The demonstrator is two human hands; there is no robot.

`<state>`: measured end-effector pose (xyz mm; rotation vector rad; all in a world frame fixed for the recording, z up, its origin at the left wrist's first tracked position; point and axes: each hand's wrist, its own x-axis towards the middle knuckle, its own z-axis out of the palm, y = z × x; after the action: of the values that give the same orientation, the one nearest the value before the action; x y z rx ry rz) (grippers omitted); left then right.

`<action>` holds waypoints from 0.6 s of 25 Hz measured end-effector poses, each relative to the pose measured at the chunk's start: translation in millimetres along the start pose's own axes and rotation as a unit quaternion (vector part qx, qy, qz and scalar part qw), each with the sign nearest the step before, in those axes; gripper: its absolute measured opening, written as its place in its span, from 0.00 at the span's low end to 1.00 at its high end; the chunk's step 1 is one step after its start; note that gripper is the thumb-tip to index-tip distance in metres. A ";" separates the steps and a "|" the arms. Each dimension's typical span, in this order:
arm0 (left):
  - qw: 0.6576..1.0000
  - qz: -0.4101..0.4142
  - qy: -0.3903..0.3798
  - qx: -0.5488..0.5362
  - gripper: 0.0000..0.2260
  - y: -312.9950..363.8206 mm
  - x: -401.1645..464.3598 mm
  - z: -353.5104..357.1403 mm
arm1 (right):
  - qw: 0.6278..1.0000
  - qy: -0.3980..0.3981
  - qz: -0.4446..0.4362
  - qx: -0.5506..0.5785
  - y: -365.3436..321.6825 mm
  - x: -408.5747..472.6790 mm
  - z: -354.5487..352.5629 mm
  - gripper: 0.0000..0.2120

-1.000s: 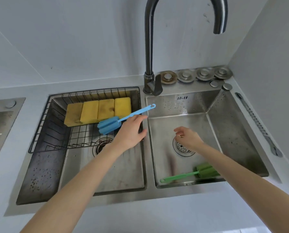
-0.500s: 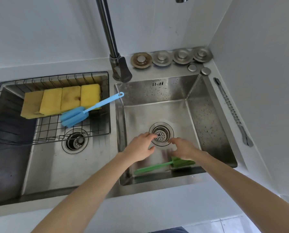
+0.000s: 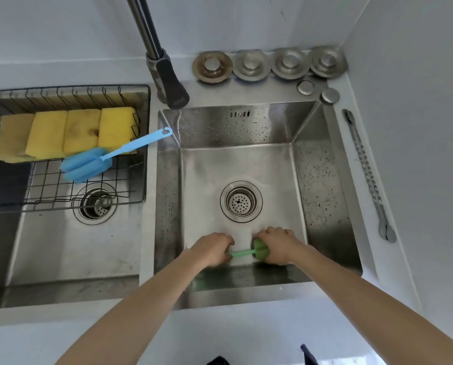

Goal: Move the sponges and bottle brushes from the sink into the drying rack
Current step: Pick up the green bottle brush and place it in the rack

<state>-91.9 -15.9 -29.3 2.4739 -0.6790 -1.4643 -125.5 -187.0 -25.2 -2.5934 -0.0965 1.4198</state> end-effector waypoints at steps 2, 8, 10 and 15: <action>1.000 -0.011 -0.022 0.001 0.16 -2.4 3.3 7.0 | 1.000 0.008 -0.003 0.001 1.8 3.4 2.4 0.26; 1.000 -0.017 -0.024 0.000 0.14 -2.2 5.9 9.3 | 0.999 0.028 -0.017 0.020 6.8 1.9 -0.7 0.26; 1.000 -0.018 -0.013 0.001 0.14 -2.8 4.5 6.1 | 0.999 0.039 -0.022 0.028 7.6 -0.7 -3.0 0.26; 0.999 0.004 0.050 0.001 0.14 -4.2 -9.8 -6.8 | 0.994 0.095 -0.040 0.041 5.3 -13.4 -16.3 0.25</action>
<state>-88.8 -8.0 -19.9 2.5228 -0.6718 -1.3284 -119.2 -196.3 -6.6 -2.6113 -0.1117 1.1200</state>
